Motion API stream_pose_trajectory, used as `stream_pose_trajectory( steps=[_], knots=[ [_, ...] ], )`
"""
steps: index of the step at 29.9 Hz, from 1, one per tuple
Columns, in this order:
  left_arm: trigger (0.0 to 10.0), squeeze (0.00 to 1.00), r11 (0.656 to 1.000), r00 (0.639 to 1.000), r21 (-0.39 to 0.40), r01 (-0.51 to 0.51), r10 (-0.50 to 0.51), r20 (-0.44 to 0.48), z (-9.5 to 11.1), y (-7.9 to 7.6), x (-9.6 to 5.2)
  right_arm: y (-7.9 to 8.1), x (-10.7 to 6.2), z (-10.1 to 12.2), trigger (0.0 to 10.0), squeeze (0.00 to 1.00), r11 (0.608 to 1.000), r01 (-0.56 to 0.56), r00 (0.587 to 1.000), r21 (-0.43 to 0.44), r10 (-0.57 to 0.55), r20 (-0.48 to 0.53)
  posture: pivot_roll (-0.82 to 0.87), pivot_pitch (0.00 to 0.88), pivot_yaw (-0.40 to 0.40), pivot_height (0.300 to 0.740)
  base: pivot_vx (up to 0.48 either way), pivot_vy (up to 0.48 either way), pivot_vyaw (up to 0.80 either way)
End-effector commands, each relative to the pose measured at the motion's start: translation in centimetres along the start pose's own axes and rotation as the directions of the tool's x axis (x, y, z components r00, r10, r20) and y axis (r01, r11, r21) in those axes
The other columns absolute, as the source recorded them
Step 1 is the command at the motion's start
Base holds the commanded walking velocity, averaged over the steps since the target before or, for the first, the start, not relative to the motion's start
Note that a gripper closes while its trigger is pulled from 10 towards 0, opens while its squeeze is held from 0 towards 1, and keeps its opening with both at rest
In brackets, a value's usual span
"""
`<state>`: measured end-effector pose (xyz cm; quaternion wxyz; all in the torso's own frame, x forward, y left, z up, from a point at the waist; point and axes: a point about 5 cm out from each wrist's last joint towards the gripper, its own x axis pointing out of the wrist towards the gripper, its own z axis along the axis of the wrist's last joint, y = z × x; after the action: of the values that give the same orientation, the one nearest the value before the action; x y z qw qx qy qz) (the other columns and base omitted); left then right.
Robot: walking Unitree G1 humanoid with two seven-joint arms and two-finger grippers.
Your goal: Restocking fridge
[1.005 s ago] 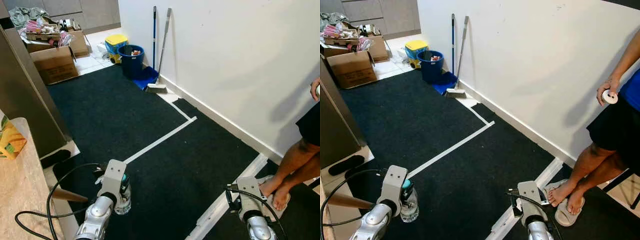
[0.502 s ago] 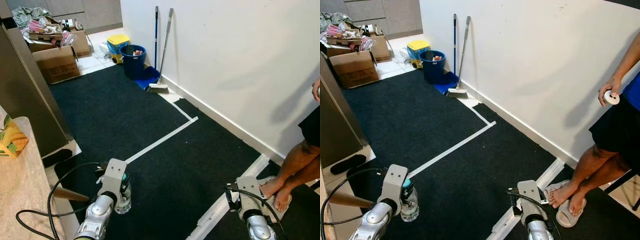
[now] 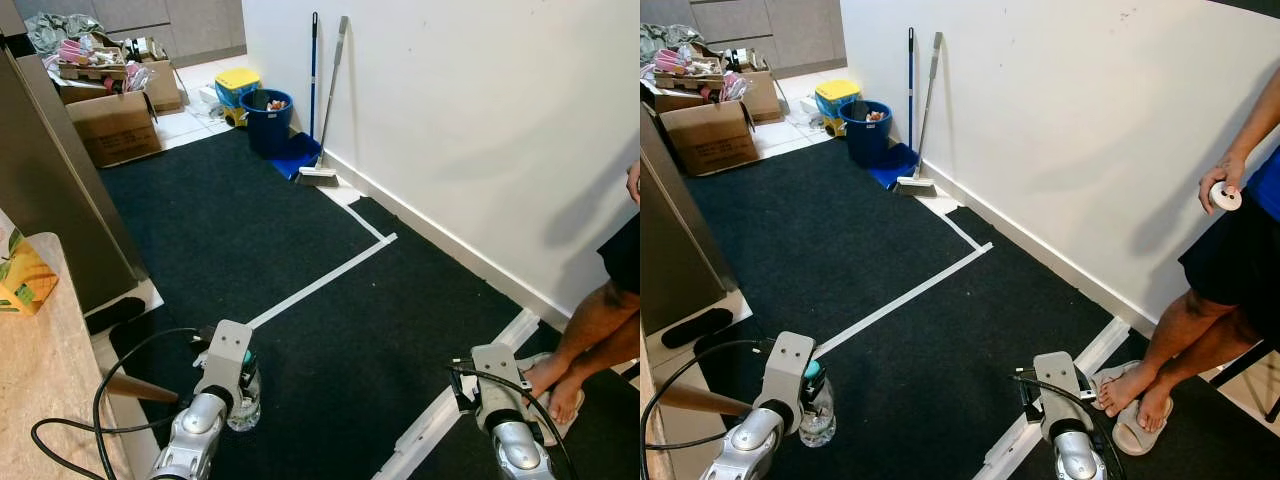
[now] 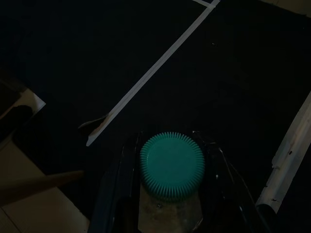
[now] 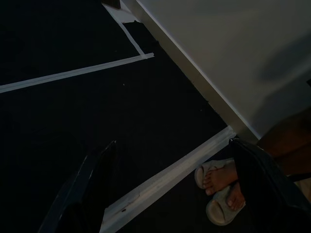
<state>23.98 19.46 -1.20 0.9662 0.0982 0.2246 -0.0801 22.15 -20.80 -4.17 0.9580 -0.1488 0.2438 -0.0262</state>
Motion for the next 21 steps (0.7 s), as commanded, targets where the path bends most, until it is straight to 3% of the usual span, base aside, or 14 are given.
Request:
stream_pose_trajectory(
  steps=[1,10,13,21],
  knots=[
    [10.0,0.0,1.0,1.0,0.014,0.003,-0.003,0.014,0.2,-0.1,0.0,-0.2,-0.2,-0.6,10.0,0.0,1.0,0.002,1.0,-0.005,-0.002,-0.03,0.08,0.0,-0.078,0.74,0.0,0.0,0.0],
    [10.0,0.0,1.0,0.999,0.0,0.017,-0.017,0.034,0.5,-0.3,0.0,-0.4,-0.2,-0.7,10.0,0.0,1.0,0.004,1.0,-0.009,-0.004,-0.031,0.07,0.0,-0.08,0.74,0.0,0.0,0.0],
    [10.0,0.0,0.997,0.999,-0.079,0.005,-0.001,0.041,0.8,-0.1,0.1,-0.4,-0.2,-0.5,10.0,0.0,1.0,0.006,1.0,-0.006,-0.006,-0.025,0.07,0.0,-0.077,0.74,0.0,0.0,0.0],
    [10.0,0.0,0.995,0.999,-0.098,-0.002,0.007,0.051,1.2,0.2,0.3,0.0,-0.3,-0.7,10.0,0.0,1.0,-0.009,0.999,-0.01,0.008,-0.033,0.08,0.0,-0.083,0.74,0.0,0.0,0.0]
  ],
)
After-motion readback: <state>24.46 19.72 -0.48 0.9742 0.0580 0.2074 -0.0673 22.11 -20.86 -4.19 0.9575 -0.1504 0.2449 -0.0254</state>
